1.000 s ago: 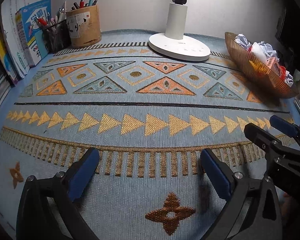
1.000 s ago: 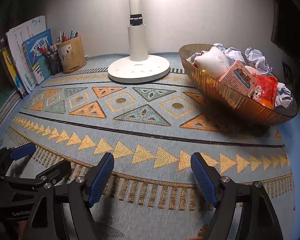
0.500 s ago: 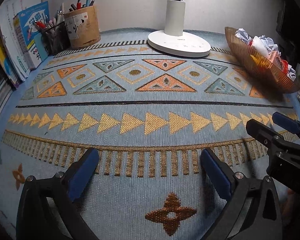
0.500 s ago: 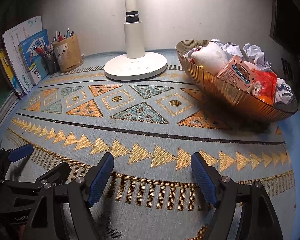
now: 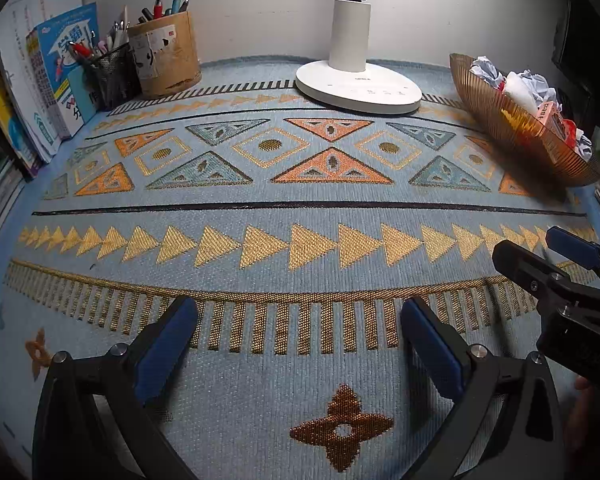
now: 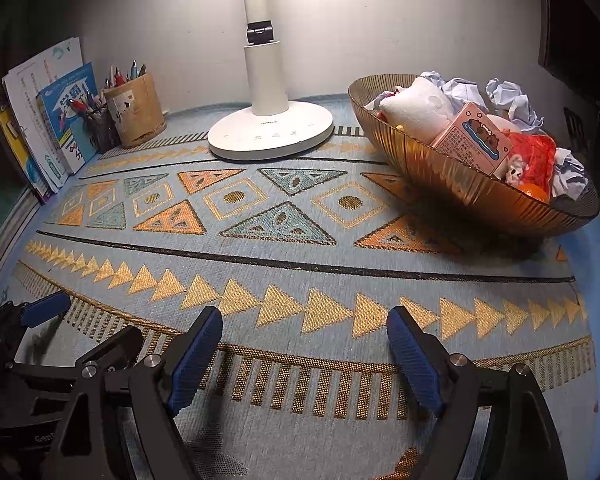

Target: Organize objects

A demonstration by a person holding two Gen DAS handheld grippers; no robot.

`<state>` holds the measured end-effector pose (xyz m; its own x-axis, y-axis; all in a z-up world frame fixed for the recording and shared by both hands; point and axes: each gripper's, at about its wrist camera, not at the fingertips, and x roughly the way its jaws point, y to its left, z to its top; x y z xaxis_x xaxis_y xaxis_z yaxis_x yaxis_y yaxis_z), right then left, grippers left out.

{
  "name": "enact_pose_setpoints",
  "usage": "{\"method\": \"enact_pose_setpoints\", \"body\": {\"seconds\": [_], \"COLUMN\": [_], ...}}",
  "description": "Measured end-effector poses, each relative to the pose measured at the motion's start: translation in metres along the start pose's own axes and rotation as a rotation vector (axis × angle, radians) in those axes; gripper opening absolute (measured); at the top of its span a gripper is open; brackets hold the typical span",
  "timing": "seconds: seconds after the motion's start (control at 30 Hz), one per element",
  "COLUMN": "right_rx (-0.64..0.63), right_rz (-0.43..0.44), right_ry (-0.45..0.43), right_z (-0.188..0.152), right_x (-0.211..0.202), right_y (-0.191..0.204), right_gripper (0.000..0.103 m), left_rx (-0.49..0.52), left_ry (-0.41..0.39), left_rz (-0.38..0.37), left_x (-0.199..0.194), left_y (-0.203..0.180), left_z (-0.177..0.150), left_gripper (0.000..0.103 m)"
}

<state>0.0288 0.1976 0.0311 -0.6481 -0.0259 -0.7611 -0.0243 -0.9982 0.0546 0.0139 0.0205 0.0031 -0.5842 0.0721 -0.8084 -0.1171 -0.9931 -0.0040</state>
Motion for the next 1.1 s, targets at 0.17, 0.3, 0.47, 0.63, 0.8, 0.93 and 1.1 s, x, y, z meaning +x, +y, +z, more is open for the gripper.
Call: {"method": "enact_pose_setpoints", "body": {"seconds": [0.17,0.3,0.47,0.63,0.8,0.93,1.1], "right_rx": [0.003,0.005,0.003,0.068,0.032,-0.044,-0.048], "right_rz": [0.004,-0.003,0.005,0.036,-0.033,-0.041,-0.038], "right_ry": [0.006,0.003,0.005,0.074,0.105,0.092,0.077], "right_z": [0.001,0.0,0.001,0.0,-0.011,-0.022,-0.024], "right_x": [0.001,0.0,0.0,0.007,0.002,-0.001,-0.002], "right_y": [-0.001,-0.002,-0.001,-0.012,-0.009,-0.002,-0.002], "right_gripper": [0.084,0.087,0.088,0.095,0.103,0.103,0.103], "left_rx": [0.0,0.0,0.001,0.003,-0.001,0.001,0.004], "left_ry": [0.0,0.0,0.001,0.002,0.004,0.002,0.002], "left_rz": [0.0,0.001,0.002,-0.001,0.0,0.003,0.001], "left_x": [0.0,0.0,0.0,0.0,-0.002,-0.006,-0.005], "left_y": [0.0,-0.001,0.0,0.0,0.0,-0.001,-0.002], "left_z": [0.0,0.0,0.0,0.0,-0.002,-0.005,-0.005], "left_gripper": [0.102,0.102,0.103,0.103,0.102,0.103,0.103]}}
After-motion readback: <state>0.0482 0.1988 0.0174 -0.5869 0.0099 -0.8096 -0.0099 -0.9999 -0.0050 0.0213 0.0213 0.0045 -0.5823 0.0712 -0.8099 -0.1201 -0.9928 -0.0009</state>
